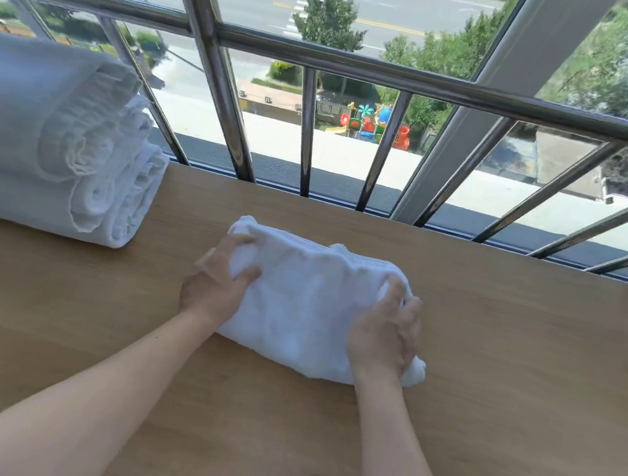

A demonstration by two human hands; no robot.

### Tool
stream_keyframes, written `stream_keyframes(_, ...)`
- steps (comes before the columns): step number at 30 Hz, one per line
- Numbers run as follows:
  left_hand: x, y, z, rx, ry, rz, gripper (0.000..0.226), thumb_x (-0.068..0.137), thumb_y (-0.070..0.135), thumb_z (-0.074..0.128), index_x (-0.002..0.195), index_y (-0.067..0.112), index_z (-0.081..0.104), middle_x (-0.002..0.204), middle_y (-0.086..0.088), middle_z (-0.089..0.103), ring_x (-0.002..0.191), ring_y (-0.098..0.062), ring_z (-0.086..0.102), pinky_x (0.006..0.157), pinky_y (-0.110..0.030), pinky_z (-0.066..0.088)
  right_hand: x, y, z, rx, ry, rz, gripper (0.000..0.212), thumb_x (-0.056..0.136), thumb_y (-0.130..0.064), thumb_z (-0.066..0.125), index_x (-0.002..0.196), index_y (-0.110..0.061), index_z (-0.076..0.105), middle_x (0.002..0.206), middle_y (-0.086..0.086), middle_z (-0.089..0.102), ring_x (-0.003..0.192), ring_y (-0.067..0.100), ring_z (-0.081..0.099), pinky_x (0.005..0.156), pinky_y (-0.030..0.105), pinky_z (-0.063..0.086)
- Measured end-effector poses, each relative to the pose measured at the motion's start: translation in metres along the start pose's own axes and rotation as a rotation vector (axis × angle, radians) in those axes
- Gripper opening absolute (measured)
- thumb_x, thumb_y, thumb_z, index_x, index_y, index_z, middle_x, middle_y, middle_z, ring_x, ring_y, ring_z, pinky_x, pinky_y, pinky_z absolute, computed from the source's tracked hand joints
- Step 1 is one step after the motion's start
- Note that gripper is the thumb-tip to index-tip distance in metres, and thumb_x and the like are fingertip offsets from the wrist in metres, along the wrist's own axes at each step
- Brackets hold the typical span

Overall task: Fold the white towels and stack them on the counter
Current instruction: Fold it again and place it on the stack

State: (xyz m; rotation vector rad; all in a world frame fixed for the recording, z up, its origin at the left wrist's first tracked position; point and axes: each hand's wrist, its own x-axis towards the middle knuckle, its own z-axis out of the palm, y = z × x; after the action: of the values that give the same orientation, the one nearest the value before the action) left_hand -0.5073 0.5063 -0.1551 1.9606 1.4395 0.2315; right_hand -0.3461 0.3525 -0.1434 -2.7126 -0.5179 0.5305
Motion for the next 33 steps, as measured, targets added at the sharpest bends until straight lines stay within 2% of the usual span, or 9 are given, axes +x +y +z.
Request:
stream_keyframes(6, -0.019, 0.009, -0.016, -0.167, -0.076, 0.07, 0.034, 0.089, 0.05, 0.065, 0.119, 0.057, 0.05, 0.117, 0.019, 0.062, 0.1, -0.007, 0.054, 0.076, -0.028, 0.04, -0.032, -0.04, 0.001, 0.176, -0.071, -0.127, 0.049, 0.097, -0.015, 0.041, 0.144, -0.03, 0.039, 0.127, 0.005, 0.051, 0.108, 0.031, 0.053, 0.08, 0.032, 0.034)
stream_keyframes(10, -0.02, 0.009, -0.052, -0.233, -0.05, 0.071, 0.031, 0.088, 0.056, 0.061, 0.116, 0.061, 0.049, 0.106, 0.026, 0.062, 0.095, -0.007, 0.06, 0.071, -0.023, 0.041, -0.056, -0.07, -0.007, 0.266, -0.024, -0.158, 0.049, 0.097, -0.019, 0.045, 0.144, -0.031, 0.042, 0.134, 0.001, 0.053, 0.114, 0.026, 0.055, 0.086, 0.032, 0.035)
stream_keyframes(12, -0.019, 0.009, -0.079, -0.325, -0.034, 0.09, 0.031, 0.083, 0.062, 0.061, 0.113, 0.064, 0.051, 0.101, 0.032, 0.063, 0.094, 0.002, 0.062, 0.073, -0.018, 0.042, -0.068, -0.09, -0.017, 0.318, 0.004, -0.177, 0.05, 0.095, -0.019, 0.047, 0.143, -0.034, 0.044, 0.137, -0.003, 0.053, 0.116, 0.022, 0.056, 0.086, 0.029, 0.035)
stream_keyframes(17, -0.012, 0.008, -0.16, -0.586, 0.013, 0.182, 0.029, 0.084, 0.047, 0.075, 0.106, 0.058, 0.06, 0.1, 0.048, 0.056, 0.091, 0.022, 0.055, 0.067, -0.005, 0.043, -0.106, -0.162, -0.045, 0.385, 0.146, -0.254, 0.05, 0.09, -0.018, 0.052, 0.135, -0.041, 0.049, 0.128, -0.01, 0.062, 0.114, 0.02, 0.058, 0.083, 0.025, 0.034)
stream_keyframes(19, -0.006, 0.002, -0.197, -0.664, 0.006, 0.192, 0.03, 0.083, 0.044, 0.076, 0.107, 0.057, 0.062, 0.1, 0.043, 0.06, 0.09, 0.017, 0.059, 0.07, -0.013, 0.049, -0.124, -0.198, -0.053, 0.377, 0.214, -0.25, 0.048, 0.089, -0.019, 0.054, 0.131, -0.041, 0.051, 0.123, -0.01, 0.065, 0.11, 0.021, 0.059, 0.081, 0.026, 0.032)
stream_keyframes(22, 0.007, -0.014, -0.26, -0.772, 0.009, 0.238, 0.034, 0.085, 0.037, 0.077, 0.112, 0.052, 0.064, 0.106, 0.02, 0.069, 0.095, -0.002, 0.068, 0.079, -0.031, 0.056, -0.153, -0.256, -0.064, 0.359, 0.315, -0.276, 0.045, 0.086, -0.02, 0.057, 0.126, -0.041, 0.055, 0.117, -0.009, 0.066, 0.107, 0.02, 0.056, 0.078, 0.025, 0.027)
stream_keyframes(24, 0.02, -0.026, -0.305, -0.818, 0.011, 0.297, 0.033, 0.085, 0.036, 0.077, 0.113, 0.049, 0.065, 0.108, 0.013, 0.071, 0.096, -0.009, 0.07, 0.079, -0.034, 0.058, -0.168, -0.297, -0.069, 0.376, 0.354, -0.308, 0.043, 0.085, -0.021, 0.058, 0.123, -0.041, 0.056, 0.114, -0.011, 0.067, 0.107, 0.02, 0.057, 0.081, 0.027, 0.032)
stream_keyframes(28, 0.055, -0.055, -0.391, -0.745, 0.131, 0.354, 0.033, 0.081, 0.041, 0.076, 0.109, 0.054, 0.066, 0.105, 0.018, 0.071, 0.1, -0.009, 0.069, 0.084, -0.04, 0.059, -0.184, -0.379, -0.069, 0.409, 0.359, -0.398, 0.041, 0.084, -0.025, 0.06, 0.123, -0.037, 0.06, 0.109, -0.01, 0.07, 0.105, 0.021, 0.061, 0.085, 0.032, 0.043)
stream_keyframes(33, 0.112, -0.099, -0.471, -0.571, 0.317, 0.299, 0.033, 0.073, 0.046, 0.07, 0.104, 0.054, 0.066, 0.105, 0.018, 0.07, 0.099, -0.009, 0.066, 0.087, -0.044, 0.057, -0.165, -0.45, -0.05, 0.358, 0.351, -0.406, 0.037, 0.085, -0.019, 0.057, 0.121, -0.03, 0.057, 0.109, 0.003, 0.068, 0.104, 0.03, 0.061, 0.076, 0.032, 0.038)
